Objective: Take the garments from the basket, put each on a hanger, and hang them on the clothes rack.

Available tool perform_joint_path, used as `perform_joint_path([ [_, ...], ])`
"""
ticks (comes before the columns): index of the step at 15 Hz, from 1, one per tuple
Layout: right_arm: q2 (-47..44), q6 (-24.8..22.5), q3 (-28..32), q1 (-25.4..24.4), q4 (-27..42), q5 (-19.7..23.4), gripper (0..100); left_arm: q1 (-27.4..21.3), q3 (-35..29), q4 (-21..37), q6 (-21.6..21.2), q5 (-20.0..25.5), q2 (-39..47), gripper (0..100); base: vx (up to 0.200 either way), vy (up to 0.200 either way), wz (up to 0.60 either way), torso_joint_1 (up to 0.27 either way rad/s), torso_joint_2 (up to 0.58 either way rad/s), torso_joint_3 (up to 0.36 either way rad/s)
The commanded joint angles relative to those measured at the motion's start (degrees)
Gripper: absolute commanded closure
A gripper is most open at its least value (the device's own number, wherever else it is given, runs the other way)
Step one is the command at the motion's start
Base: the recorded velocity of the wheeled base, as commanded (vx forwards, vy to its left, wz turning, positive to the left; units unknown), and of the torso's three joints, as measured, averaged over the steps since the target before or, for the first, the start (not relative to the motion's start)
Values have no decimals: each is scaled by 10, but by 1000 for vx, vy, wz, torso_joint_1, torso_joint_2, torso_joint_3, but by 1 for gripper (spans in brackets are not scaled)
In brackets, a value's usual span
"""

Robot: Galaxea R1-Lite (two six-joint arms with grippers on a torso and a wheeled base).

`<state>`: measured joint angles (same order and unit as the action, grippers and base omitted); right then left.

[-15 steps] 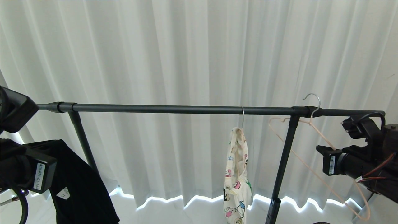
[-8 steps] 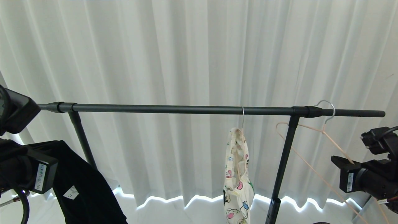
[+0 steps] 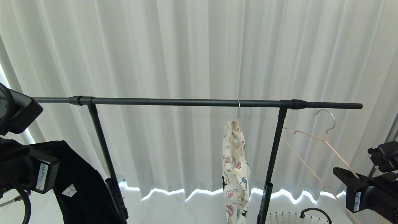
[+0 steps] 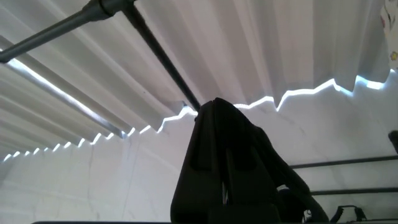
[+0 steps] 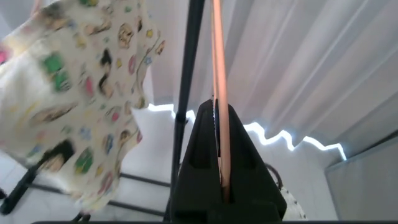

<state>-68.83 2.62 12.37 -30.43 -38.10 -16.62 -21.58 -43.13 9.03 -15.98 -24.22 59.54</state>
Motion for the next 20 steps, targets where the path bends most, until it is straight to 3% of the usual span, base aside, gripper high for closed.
perform_joint_path([
  [1, 2, 0, -1, -2, 0, -1, 100, 0, 1, 0, 0, 0, 0, 100, -200, 0, 0, 2, 7, 12],
  [6, 2, 0, -1, -2, 0, 0, 100, 0, 1, 0, 0, 0, 1, 100, -200, 0, 0, 2, -1, 2],
  [12, 1, 0, 2, -2, 0, 0, 100, 0, 2, 0, 0, 0, 5, 100, 0, 0, 0, 0, 0, 0],
  [20, 2, 1, 25, -7, 0, 1, 100, 0, 1, 0, 0, -1, 9, 100, 0, 200, 0, 7, 5, 1],
])
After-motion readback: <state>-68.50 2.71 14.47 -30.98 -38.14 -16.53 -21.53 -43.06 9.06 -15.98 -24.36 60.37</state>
